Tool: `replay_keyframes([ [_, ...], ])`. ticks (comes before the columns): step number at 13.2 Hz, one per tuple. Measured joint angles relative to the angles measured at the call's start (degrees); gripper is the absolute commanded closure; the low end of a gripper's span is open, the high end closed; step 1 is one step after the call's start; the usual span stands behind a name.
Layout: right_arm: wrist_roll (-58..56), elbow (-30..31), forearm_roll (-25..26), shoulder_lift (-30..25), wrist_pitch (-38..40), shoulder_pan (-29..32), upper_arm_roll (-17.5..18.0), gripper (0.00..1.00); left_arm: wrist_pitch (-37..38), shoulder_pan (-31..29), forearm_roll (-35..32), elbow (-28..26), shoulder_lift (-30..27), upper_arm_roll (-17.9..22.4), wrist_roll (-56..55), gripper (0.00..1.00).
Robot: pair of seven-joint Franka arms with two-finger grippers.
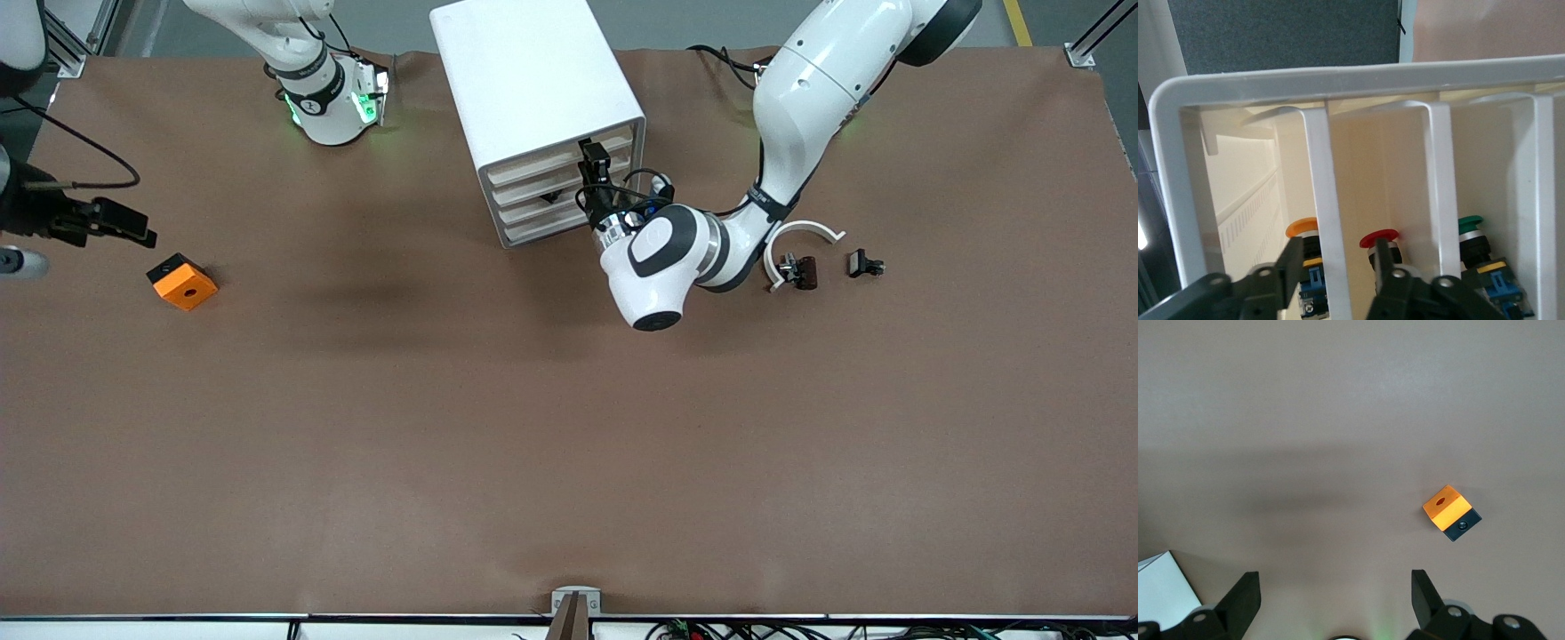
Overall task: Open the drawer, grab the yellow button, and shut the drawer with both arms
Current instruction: 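Grip the drawer handle with the left gripper and pull the drawer open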
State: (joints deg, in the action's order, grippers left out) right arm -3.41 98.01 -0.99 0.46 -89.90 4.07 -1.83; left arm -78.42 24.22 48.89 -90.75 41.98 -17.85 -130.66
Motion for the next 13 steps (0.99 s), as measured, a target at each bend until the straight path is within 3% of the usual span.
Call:
replay_keyframes([
  [7,0.2,-1.2,0.0,1.4,0.2,0.1,-0.1,0.0,-0.4,-0.5,0.2,0.8,0.0,0.3,-1.8,1.0],
  [13,0.4,-1.2,0.0,1.5,0.5,0.7,-0.1,0.0,-0.4,-2.5,0.2,5.2,0.4,5.1,-1.8,1.0],
])
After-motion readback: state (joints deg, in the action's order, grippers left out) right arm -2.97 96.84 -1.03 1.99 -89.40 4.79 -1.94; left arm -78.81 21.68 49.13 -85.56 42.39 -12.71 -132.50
